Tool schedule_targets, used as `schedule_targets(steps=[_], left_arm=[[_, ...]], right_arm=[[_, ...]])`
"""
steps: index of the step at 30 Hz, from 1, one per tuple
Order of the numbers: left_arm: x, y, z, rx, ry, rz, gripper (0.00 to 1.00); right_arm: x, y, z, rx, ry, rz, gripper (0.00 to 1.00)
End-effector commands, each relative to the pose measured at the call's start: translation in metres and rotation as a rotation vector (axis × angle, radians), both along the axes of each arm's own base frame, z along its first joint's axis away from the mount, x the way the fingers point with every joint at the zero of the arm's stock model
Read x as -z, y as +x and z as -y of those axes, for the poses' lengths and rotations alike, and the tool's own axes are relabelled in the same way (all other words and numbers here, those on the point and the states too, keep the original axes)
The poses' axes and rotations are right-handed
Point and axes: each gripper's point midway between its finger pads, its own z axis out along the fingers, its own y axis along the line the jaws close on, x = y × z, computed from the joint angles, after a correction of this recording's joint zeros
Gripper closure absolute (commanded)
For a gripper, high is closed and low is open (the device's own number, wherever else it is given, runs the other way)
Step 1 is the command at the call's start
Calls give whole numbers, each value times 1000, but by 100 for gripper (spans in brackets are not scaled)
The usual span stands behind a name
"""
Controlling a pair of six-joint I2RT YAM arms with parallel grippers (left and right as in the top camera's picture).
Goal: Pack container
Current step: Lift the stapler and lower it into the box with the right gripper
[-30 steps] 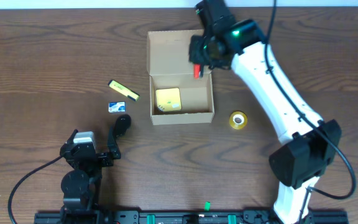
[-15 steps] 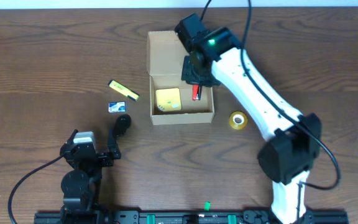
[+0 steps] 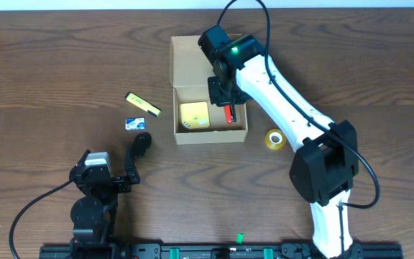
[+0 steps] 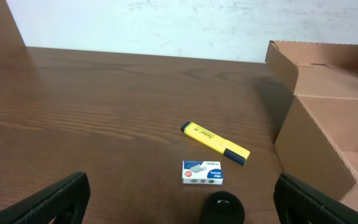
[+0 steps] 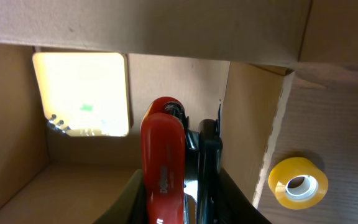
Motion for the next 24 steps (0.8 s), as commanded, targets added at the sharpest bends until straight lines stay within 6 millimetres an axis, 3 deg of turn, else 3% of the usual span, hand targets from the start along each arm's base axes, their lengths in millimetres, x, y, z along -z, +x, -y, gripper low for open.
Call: schedule_targets(steps=[1, 10, 17, 24], left_arm=[[15, 0, -2, -8, -5, -31, 5], [15, 0, -1, -7, -5, -31, 5], [15, 0, -2, -8, -5, -31, 5], [15, 0, -2, -8, -5, -31, 5]], right_arm=[[4, -6, -3, -22, 0, -18, 99], [32, -6, -6, 46, 27, -20, 99], [52, -14, 7, 131, 3, -62, 99], [55, -3, 12, 139, -21, -10, 99]])
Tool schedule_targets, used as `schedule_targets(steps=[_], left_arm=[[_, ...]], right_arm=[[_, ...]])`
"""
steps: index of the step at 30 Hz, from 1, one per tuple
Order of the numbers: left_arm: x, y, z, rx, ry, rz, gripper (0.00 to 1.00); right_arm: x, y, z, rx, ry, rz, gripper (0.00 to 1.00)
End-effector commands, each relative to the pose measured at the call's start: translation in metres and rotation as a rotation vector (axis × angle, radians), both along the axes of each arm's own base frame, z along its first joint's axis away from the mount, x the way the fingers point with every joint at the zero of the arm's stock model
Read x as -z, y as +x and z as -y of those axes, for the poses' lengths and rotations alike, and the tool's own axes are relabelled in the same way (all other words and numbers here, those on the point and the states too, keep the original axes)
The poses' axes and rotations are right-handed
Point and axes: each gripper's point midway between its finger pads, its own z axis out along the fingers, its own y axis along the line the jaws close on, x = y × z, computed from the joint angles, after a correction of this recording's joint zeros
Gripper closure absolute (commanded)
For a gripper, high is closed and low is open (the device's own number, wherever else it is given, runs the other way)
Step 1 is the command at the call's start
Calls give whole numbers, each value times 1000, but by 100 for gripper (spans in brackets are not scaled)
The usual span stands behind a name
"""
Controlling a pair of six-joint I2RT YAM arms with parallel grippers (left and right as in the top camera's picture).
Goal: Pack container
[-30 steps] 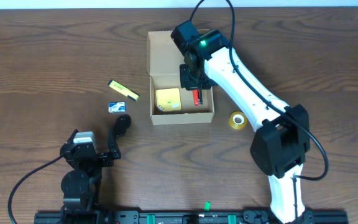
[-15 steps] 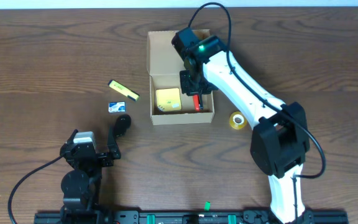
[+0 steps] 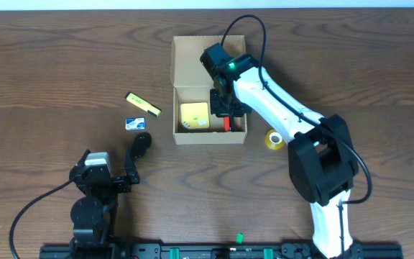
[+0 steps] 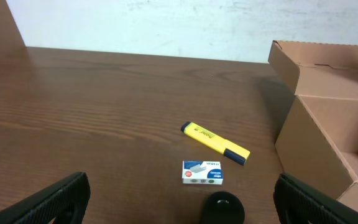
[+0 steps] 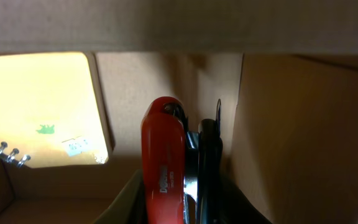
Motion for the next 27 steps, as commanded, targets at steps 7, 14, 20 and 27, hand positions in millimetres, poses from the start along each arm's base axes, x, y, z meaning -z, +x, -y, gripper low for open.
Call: schedule_targets(steps=[7, 14, 20, 27], left_arm=[[15, 0, -2, -8, -5, -31, 4], [15, 0, -2, -8, -5, -31, 5], [15, 0, -2, -8, -5, -31, 5], [15, 0, -1, -7, -5, -31, 5]], right_arm=[[0, 8, 17, 52, -30, 16, 99], [4, 9, 22, 62, -32, 13, 99], [4, 10, 21, 62, -30, 16, 89], [4, 10, 21, 62, -28, 19, 63]])
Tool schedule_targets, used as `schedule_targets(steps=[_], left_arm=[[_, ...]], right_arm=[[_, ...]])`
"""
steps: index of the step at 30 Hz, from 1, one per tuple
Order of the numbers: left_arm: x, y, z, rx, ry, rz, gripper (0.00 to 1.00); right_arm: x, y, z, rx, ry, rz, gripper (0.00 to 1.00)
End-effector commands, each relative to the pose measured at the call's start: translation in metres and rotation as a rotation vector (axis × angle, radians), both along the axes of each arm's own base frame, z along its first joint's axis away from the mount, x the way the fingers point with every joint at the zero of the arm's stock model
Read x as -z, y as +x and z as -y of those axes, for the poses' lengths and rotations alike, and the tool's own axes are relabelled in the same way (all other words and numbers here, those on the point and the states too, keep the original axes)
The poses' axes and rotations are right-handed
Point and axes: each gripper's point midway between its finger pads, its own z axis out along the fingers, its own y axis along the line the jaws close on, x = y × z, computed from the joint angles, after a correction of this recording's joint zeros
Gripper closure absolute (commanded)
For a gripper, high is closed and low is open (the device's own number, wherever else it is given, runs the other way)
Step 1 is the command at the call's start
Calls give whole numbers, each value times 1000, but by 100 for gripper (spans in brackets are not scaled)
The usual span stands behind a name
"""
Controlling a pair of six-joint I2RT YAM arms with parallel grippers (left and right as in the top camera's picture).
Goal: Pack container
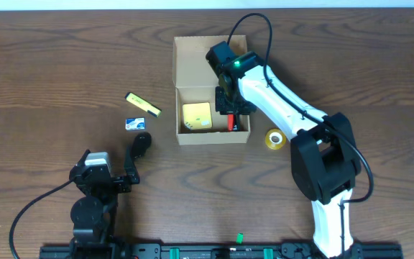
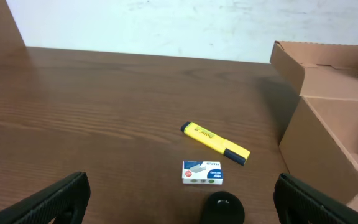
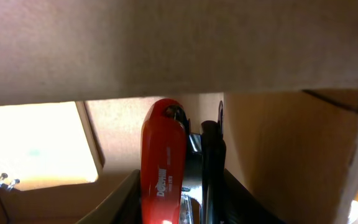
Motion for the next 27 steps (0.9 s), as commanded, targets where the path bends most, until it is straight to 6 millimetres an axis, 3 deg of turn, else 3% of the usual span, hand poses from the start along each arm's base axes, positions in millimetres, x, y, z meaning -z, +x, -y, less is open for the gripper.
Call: schedule_targets(steps=[1, 9, 17, 22, 25, 27], left_arm=[[15, 0, -2, -8, -5, -31, 5], [15, 0, -2, -8, -5, -31, 5], [15, 0, -2, -8, -5, -31, 5], [15, 0, -2, -8, -5, -31, 5], [15, 0, -2, -8, -5, -31, 5], [15, 0, -2, -8, -5, -31, 5]], right_arm=[[0, 2, 6, 20, -12, 6, 63], [0, 2, 5, 20, -11, 7, 50], [-2, 14, -6, 18, 40, 53, 52], [-6, 23, -27, 4, 145, 78, 87], [-3, 20, -36, -7, 187, 58, 99], [4, 15, -45, -17, 225, 20, 99]])
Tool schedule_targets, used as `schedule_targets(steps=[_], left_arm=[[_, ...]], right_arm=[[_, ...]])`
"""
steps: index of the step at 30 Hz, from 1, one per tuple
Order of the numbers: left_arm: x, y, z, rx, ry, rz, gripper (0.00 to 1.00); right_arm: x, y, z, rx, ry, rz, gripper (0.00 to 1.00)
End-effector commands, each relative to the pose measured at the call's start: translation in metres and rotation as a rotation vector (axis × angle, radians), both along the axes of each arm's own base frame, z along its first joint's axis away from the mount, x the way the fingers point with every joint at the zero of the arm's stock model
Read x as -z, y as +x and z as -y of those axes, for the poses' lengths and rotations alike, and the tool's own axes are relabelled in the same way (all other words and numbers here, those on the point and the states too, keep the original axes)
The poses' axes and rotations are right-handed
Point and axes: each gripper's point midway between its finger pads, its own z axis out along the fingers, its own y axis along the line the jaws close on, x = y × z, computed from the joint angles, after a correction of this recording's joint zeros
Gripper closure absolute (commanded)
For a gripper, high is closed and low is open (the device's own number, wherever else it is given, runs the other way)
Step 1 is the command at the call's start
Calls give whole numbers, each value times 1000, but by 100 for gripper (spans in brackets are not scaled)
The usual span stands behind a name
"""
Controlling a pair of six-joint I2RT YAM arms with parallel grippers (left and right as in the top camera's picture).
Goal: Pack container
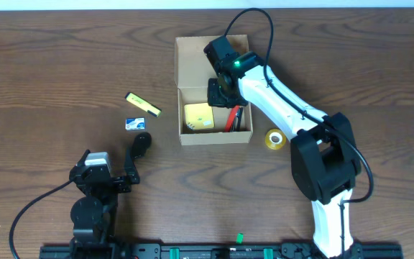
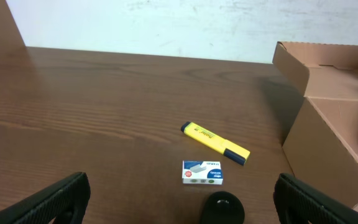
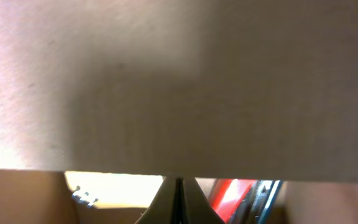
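The open cardboard box (image 1: 182,79) sits mid-table with a yellow notepad (image 1: 198,117) and a red-and-black stapler (image 1: 233,119) lying inside, the stapler slanted at the right. My right gripper (image 1: 219,92) hangs over the box's back part. In its wrist view its fingers (image 3: 179,200) are shut together on nothing, the stapler (image 3: 236,196) just right of them. A yellow highlighter (image 2: 215,141) and a small staples box (image 2: 202,172) lie left of the box. My left gripper (image 2: 186,208) rests open near them, holding nothing.
A yellow tape roll (image 1: 274,139) lies on the table right of the box. The box's raised flap (image 3: 179,81) fills most of the right wrist view. A black round knob (image 2: 222,208) shows low in the left wrist view.
My right gripper was shut on the stapler inside the box. The stapler now lies slanted on the box floor, and the gripper is shut on nothing, farther back by the flap.
My right gripper held the stapler above the box's right side, then lower inside it beside the notepad, and the box shifted slightly right. Now the stapler lies in the box, out of the gripper. The left arm, highlighter and staples box stayed still.
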Motion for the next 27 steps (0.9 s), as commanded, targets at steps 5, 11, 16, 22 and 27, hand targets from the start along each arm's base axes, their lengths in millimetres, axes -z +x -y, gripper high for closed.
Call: schedule_targets(steps=[5, 11, 16, 22, 27], left_arm=[[15, 0, -2, -8, -5, -31, 5], [15, 0, -2, -8, -5, -31, 5], [15, 0, -2, -8, -5, -31, 5], [15, 0, -2, -8, -5, -31, 5], [15, 0, -2, -8, -5, -31, 5]], right_arm=[[24, -18, -19, -55, 85, -117, 99], [43, -37, -6, -60, 2, -206, 99], [50, -40, -1, -55, -26, -224, 99], [43, -36, -5, -58, -8, -207, 99], [22, -18, -14, -91, 17, -141, 99]])
